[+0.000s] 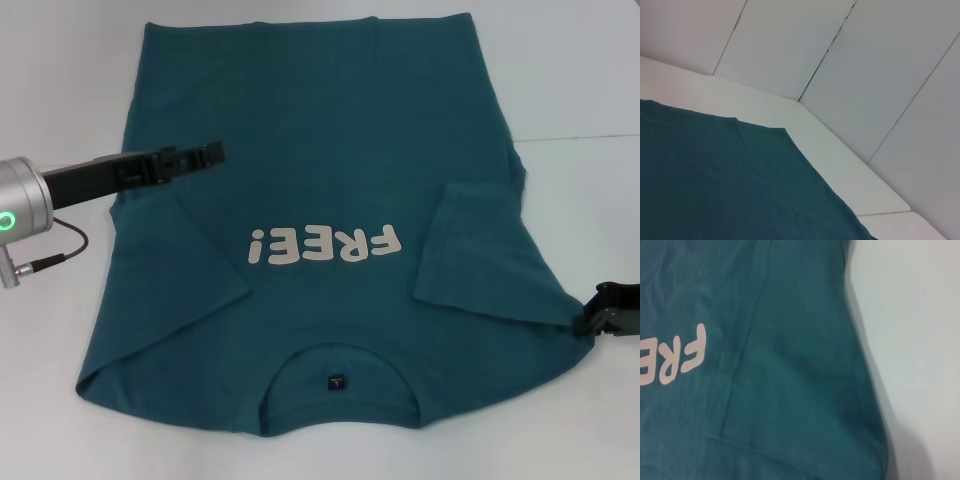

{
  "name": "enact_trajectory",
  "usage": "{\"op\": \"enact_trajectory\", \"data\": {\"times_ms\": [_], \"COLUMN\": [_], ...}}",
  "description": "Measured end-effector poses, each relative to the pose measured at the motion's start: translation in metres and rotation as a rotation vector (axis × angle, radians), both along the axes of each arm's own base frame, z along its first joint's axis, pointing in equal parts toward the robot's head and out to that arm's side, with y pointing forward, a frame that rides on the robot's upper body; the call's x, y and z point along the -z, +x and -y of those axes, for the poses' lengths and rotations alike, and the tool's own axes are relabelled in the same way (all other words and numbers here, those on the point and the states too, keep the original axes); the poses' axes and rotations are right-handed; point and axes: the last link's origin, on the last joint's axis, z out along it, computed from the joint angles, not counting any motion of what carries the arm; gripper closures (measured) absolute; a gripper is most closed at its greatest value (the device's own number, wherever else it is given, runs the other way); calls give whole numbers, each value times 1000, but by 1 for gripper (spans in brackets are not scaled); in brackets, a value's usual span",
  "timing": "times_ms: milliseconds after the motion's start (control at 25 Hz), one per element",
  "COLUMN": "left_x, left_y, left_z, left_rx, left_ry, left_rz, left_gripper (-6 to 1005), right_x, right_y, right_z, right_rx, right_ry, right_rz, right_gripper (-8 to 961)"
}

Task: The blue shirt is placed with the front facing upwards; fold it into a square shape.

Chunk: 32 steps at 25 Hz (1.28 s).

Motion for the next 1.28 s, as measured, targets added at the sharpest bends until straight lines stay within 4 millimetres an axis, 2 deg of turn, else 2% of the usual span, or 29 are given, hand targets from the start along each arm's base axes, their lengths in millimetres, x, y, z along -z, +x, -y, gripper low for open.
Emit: {"op": "enact_trajectory", "data": {"times_ms": [280, 440, 680, 1040, 1280], "left_x": [0, 0, -4, -46, -54], "left_y": [-1, -1, -4, -42, -54], "left_z": [0, 0, 0, -1, 11], "left_rx": [-2, -2, -32, -327, -376], "left_ry": [-1, -1, -4, -88, -163], "left_rz": [0, 0, 12, 6, -85], "left_gripper": [124, 125, 125, 126, 126], "right_x": [-1, -2, -4, -4, -5], "right_y": [2, 3, 5, -2, -8], "right_z": [1, 2, 3, -3, -7], "right_rx": [-3, -10, -30, -68, -92], "right_ry": [2, 2, -1, -1, -4], "right_rz": [6, 10, 20, 21, 21], "right_gripper": [857, 908, 910, 912, 913]}}
